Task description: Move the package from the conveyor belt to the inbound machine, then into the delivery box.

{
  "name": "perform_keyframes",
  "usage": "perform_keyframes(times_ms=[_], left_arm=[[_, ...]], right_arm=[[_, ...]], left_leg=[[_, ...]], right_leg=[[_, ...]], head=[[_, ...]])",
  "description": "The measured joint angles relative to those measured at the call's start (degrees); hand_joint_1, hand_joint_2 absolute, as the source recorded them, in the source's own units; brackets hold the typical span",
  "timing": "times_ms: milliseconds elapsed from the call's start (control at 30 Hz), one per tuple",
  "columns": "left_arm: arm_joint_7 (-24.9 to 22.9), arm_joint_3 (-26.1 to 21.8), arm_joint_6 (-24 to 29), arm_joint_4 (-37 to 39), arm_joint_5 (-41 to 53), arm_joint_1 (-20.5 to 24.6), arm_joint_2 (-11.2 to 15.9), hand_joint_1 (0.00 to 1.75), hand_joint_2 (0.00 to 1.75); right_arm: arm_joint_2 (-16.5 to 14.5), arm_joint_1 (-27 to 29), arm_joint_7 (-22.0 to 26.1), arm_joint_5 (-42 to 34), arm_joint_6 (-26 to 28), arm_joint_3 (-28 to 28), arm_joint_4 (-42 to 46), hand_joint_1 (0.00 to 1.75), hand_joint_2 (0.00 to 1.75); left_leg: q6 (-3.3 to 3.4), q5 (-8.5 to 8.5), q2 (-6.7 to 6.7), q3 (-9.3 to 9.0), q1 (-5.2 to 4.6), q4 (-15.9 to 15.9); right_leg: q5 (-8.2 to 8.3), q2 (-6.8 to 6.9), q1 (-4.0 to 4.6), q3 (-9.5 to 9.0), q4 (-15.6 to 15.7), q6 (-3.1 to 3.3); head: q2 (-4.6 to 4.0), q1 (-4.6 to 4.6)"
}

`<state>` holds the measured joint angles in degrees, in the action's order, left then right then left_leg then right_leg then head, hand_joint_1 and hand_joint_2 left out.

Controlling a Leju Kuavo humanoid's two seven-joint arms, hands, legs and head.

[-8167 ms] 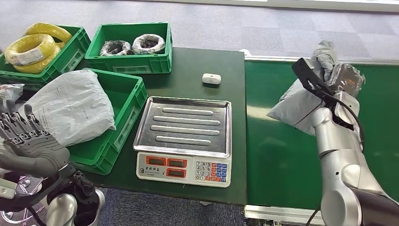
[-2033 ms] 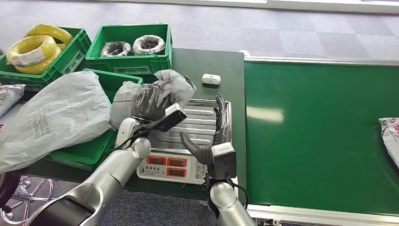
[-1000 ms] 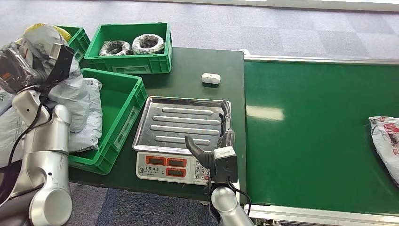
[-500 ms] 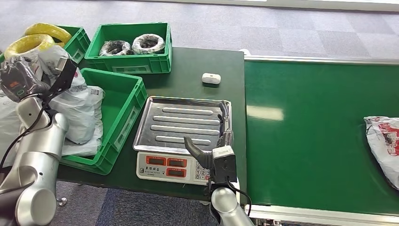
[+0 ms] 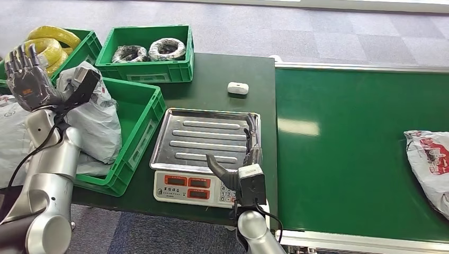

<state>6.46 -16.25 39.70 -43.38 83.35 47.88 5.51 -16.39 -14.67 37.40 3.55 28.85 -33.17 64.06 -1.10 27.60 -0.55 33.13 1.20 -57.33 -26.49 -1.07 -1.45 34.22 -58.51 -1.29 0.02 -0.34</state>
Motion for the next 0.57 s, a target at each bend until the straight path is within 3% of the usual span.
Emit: perform_keyframes(times_ms=[67,200,333,467,567], left_arm=[[7.4,-2.6,0.0,-2.7,-3.8,0.0,-1.8,0.00,1.75],[14.6,-6.8,0.0,-6.4,-7.8,0.7,-4.8,0.00,1.75],[29.5,-11.5,0.0,-10.5,-19.8,1.9,-9.1,0.00,1.75],[30.7,-7.6,0.0,-20.0,-36.6,-1.0,-12.9,0.00,1.75],[30.4,-2.7,-0.1,-27.8,-43.4,-4.6,-14.2,0.00,1.75]], right_arm=[[0.0,0.0,0.0,0.1,0.0,0.0,0.0,0.00,1.75],[0.0,0.0,0.0,0.2,-0.1,0.1,0.0,0.00,1.75],[0.0,0.0,0.0,0.3,-0.3,0.3,-0.1,0.00,1.75],[0.0,0.1,0.0,0.7,-0.1,0.6,-0.2,0.00,1.75],[0.0,0.1,0.0,1.3,0.2,0.9,-0.2,0.00,1.75]], left_leg=[[0.00,0.00,0.00,0.02,0.00,0.0],[0.00,0.00,0.04,0.01,0.00,0.0],[0.01,0.00,-0.10,0.01,0.00,0.0],[0.01,0.01,-0.04,0.01,-0.01,0.0],[0.01,0.02,-0.08,0.02,-0.01,0.0]], right_leg=[[0.00,0.00,0.00,0.00,0.0,0.00],[0.00,0.00,0.00,0.00,0.0,0.00],[0.00,0.13,0.00,-0.06,0.0,0.00],[0.01,0.07,-0.01,-0.06,0.0,-0.01],[0.00,0.09,-0.01,-0.06,0.0,-0.02]], head=[[0.00,0.01],[0.00,-0.01],[0.00,-0.01],[0.00,-0.01],[0.00,-0.01]])
